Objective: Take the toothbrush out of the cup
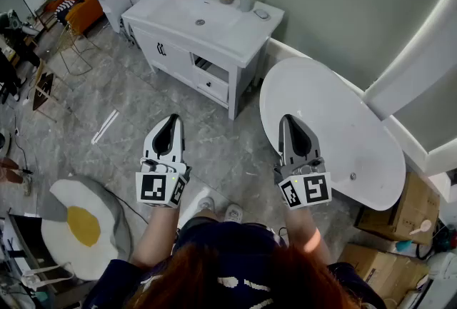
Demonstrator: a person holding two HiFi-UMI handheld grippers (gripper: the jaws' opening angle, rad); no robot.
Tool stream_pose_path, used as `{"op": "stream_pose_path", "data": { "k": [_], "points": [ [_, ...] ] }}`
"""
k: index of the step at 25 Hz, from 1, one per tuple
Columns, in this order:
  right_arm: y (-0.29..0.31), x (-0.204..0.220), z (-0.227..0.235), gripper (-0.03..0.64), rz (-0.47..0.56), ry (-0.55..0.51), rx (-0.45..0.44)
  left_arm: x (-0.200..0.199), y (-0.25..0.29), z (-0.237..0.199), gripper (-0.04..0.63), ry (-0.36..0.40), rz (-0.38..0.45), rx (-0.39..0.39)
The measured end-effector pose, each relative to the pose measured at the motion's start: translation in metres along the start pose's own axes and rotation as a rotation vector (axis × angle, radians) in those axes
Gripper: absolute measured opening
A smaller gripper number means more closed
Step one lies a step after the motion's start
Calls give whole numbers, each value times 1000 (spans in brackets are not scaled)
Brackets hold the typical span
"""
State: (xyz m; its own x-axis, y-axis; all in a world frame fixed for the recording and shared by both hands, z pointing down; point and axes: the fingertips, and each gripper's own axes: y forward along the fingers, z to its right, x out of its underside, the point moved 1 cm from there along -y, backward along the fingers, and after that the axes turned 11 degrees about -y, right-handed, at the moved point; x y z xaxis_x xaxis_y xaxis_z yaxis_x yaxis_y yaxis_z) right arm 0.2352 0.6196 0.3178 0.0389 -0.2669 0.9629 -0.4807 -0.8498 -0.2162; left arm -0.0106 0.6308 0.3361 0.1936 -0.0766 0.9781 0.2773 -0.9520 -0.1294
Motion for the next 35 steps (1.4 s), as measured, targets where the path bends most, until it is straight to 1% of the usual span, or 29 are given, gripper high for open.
{"op": "stream_pose_path", "data": {
  "k": [5,9,15,19,22,27,30,32,35],
  "points": [
    [4,0,1,14,3,0,3,-4,7,2,29,12,1,4],
    [4,-3,3,14,9,7,-5,-1,8,7,29,8,0,14],
    [5,1,7,15,1,15,-16,1,11,9,31,5,2,8],
    [7,5,7,15,-5,13,-22,5,14,9,31,-4,-16,10],
    [15,11,6,59,-14,35,-29,8,19,2,32,-2,-36,4],
    [42,28,6,99,-39,57,-51,24,44,-13,129,-20,-95,30],
    [67,34,8,130,-48,54,-49,29,65,-27,184,-24,-115,41],
    [90,37,7,169,-47,42,-40,27,82,-42,201,-25,-113,48],
    [129,43,5,196,-35,36,-29,23,114,-73,212,-20,-98,48]
  ]
}}
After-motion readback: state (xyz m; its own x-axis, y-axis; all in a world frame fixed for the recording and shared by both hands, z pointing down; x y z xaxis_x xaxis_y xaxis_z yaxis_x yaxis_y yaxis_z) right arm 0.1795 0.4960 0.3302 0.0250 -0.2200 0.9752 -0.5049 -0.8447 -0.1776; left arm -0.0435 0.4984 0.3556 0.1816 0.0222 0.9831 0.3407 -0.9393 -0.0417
